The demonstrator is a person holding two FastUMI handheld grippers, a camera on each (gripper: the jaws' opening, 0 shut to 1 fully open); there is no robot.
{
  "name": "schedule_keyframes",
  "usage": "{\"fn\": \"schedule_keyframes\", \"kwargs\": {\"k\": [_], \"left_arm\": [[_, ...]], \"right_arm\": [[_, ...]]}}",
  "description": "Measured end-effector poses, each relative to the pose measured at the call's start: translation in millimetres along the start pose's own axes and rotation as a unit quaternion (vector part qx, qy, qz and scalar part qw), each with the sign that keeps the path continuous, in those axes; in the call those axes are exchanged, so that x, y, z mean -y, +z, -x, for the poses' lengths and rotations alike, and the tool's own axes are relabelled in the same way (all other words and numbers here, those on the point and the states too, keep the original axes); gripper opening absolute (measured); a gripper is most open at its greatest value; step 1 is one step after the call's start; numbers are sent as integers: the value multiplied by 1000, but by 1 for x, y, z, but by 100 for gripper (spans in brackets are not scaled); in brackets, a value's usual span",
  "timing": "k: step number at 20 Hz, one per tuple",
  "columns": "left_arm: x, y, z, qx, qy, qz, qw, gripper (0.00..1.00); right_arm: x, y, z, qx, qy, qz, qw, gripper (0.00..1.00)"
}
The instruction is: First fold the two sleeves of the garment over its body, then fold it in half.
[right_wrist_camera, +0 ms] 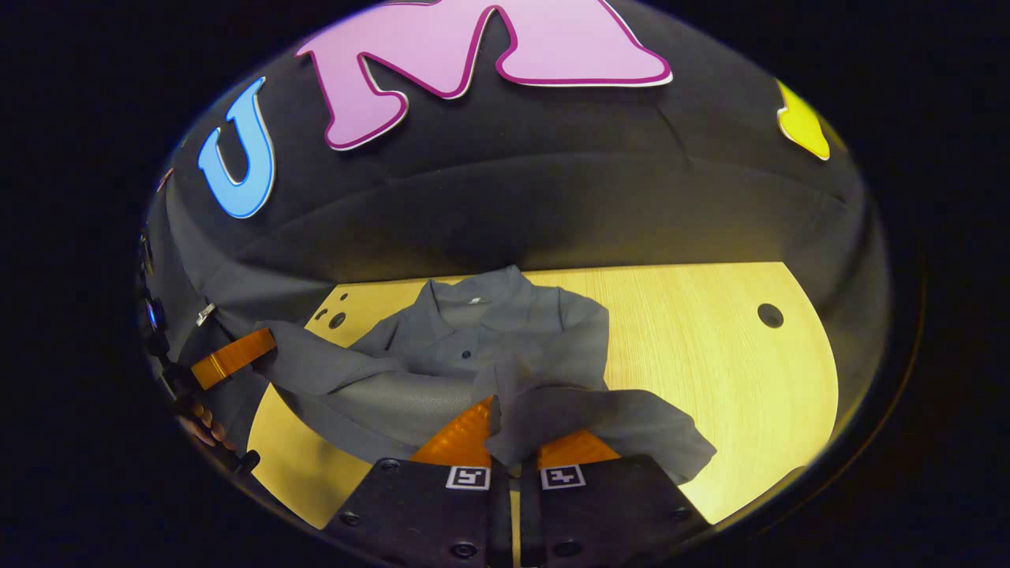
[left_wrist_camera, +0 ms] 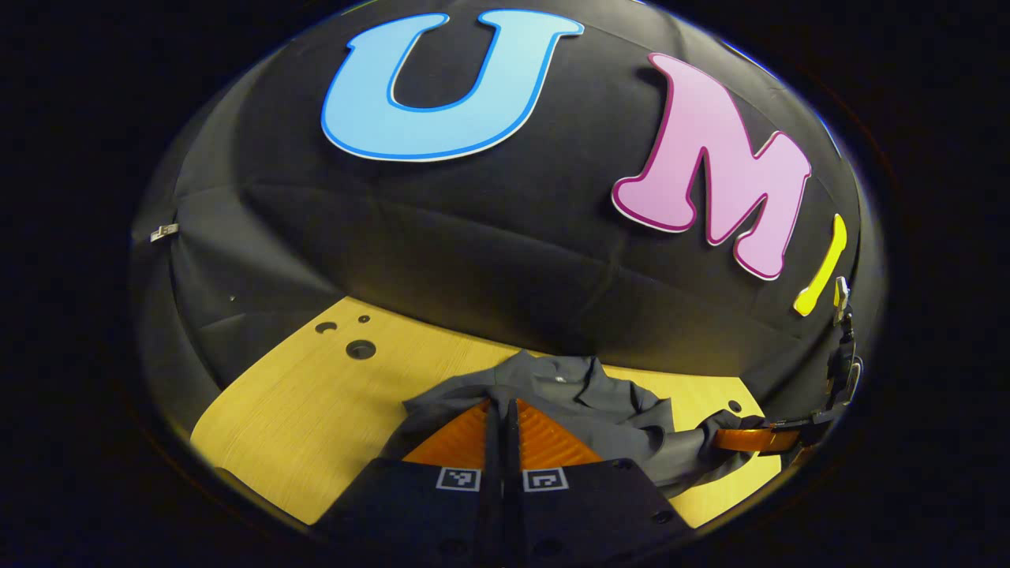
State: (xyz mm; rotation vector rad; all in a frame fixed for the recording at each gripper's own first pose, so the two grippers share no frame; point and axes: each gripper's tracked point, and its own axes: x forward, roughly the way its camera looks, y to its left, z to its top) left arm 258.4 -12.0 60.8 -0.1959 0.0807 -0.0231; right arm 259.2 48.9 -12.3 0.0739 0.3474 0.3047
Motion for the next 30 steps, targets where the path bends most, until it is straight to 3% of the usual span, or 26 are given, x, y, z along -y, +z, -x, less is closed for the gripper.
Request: {"fn": "schedule_keyframes", "kwargs": {"k": [6,14,16,18,19,20,22,23,24,25,26,27,30], "left_arm": [[-16,-6,-63,-10,13,7,1000,5],[-23,-31,-115,-27,9,-4,1000,5],[-24,-36,-117,-32,16,-9,999,7],[-22,-39,-116,-40,17,-19,999,11],[-20,-38,-112,-43,19,-28,999,18],[-22,-34,-107,-40,24,-39,998,23],[-21,-22,-94,-22,31,-49,998,46],[-19,-15,-83,-14,30,-46,998,71],[-17,-10,-70,-7,29,-40,999,77],[-16,-4,-56,-1,29,-36,999,92],[-17,1,-42,5,30,-34,999,89],[-19,5,-26,13,31,-34,999,97],[-28,17,32,38,40,-46,997,96]], "right_arm": [[6,27,-56,11,-4,-26,1000,8],[22,13,-115,-5,-17,-24,1000,10],[23,15,-118,1,-18,-16,1000,16],[28,19,-114,11,-26,-5,1000,30],[27,22,-113,17,-28,-1,999,41],[26,26,-104,21,-27,1,999,36],[24,32,-91,27,-26,3,999,68],[25,33,-82,33,-30,6,999,82],[28,36,-73,40,-35,7,999,86],[29,38,-59,47,-40,8,998,88],[28,39,-47,56,-44,7,997,90],[26,41,-35,66,-46,6,997,100],[29,45,13,100,-71,19,992,99]]}}
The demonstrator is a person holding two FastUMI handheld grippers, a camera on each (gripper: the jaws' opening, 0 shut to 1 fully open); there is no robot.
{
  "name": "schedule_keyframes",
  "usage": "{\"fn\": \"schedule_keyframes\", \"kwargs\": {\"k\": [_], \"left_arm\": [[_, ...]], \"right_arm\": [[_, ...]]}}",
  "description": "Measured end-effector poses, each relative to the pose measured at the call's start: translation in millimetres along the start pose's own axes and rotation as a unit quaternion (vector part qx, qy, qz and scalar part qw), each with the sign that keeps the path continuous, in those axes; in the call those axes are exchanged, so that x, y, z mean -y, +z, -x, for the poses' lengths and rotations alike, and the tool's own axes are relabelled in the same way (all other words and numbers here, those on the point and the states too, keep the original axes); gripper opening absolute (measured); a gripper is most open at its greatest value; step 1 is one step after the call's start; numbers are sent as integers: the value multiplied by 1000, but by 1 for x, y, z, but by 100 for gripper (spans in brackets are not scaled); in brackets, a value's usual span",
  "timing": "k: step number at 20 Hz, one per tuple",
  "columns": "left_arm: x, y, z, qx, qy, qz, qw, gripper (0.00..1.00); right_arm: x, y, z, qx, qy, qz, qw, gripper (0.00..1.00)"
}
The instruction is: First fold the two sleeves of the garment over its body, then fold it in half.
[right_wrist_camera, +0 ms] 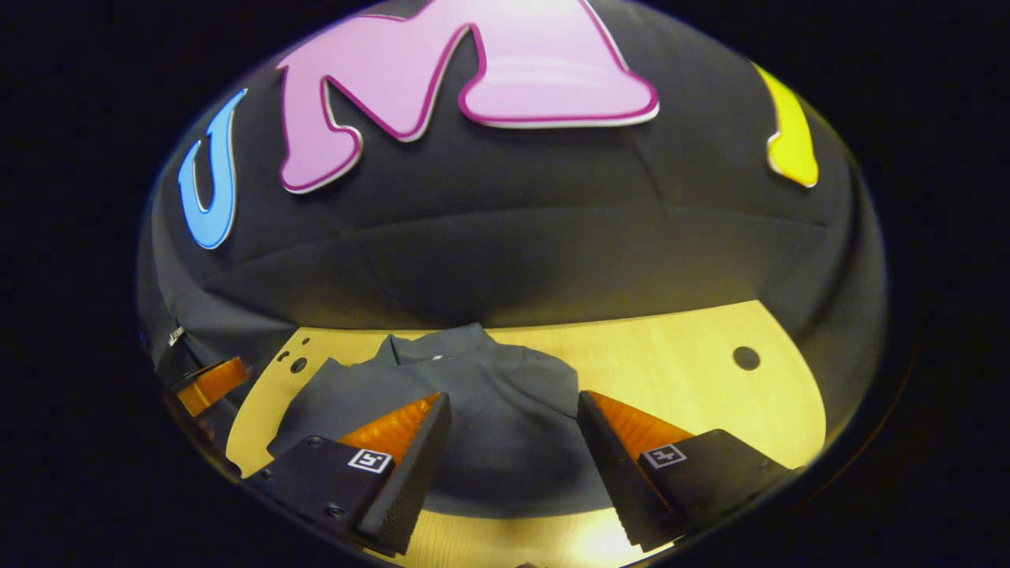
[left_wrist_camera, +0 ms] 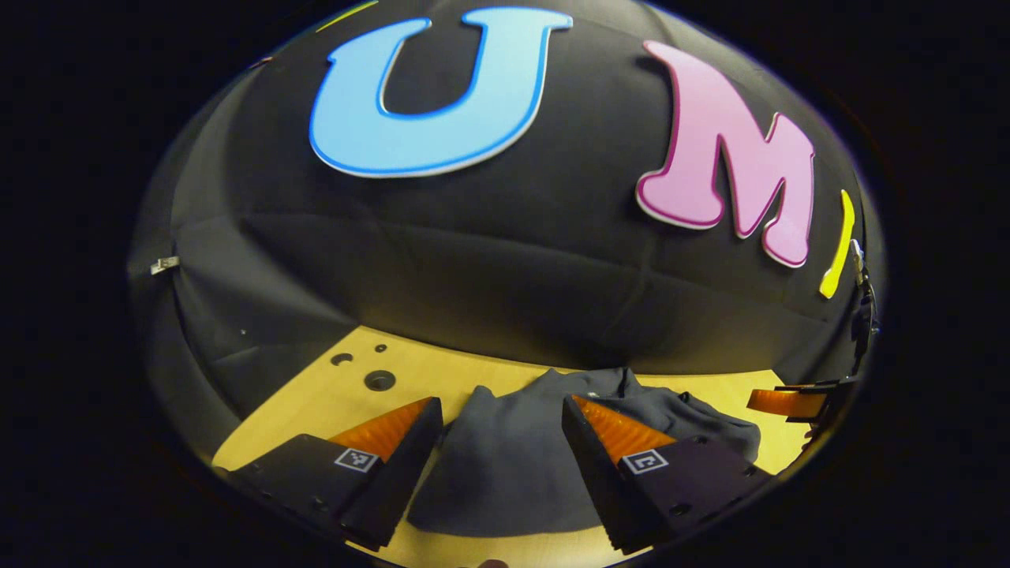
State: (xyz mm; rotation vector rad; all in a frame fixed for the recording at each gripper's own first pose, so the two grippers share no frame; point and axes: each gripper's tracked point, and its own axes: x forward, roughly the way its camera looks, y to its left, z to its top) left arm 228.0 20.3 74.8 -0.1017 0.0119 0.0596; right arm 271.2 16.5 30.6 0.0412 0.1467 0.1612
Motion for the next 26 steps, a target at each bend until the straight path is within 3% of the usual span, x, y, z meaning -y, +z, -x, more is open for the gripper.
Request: {"fn": "schedule_keyframes", "kwargs": {"k": [6,13,17,21,26], "left_arm": [[-10,27,144,80,6,-74,994,96],[-6,3,264,98,0,-42,994,96],[-14,-25,310,84,8,-19,996,96],[-27,-43,342,95,47,-29,994,96],[-7,-71,354,62,4,-32,998,96]], "right_arm": [[-1,6,116,68,-22,-3,997,99],[-28,-32,232,88,-10,24,996,98],[-44,-71,280,65,1,19,998,99],[-59,-112,311,47,6,40,998,99],[-78,-154,328,-1,16,26,1000,99]]}}
